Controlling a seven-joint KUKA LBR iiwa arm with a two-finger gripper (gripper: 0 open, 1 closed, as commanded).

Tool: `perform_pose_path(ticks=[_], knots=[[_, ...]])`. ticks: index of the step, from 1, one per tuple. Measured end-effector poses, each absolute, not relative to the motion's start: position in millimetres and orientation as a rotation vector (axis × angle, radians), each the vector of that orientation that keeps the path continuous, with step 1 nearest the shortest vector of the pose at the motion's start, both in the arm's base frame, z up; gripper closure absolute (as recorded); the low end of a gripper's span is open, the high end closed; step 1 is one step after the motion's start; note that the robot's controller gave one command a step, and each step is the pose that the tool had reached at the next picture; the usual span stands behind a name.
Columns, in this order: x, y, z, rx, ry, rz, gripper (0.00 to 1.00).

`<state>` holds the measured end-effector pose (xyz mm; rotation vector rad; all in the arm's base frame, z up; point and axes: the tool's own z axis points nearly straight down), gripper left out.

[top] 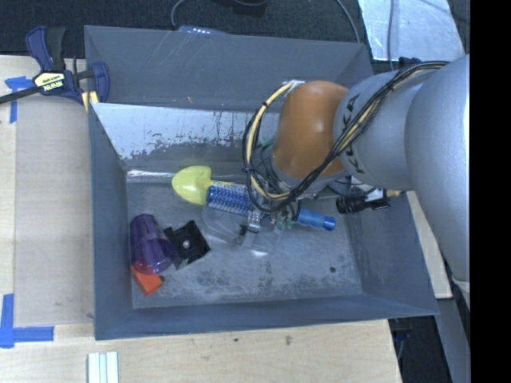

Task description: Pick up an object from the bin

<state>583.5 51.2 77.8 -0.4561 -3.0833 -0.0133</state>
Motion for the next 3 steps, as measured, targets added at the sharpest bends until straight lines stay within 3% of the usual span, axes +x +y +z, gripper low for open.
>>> perform_pose_path(ticks=[2, 3], knots=[[592.3, 47, 78, -0.628, -3.039, -0.018, 1.00], [618.8, 21, 78, -0.758, -3.005, -0.034, 1.00]])
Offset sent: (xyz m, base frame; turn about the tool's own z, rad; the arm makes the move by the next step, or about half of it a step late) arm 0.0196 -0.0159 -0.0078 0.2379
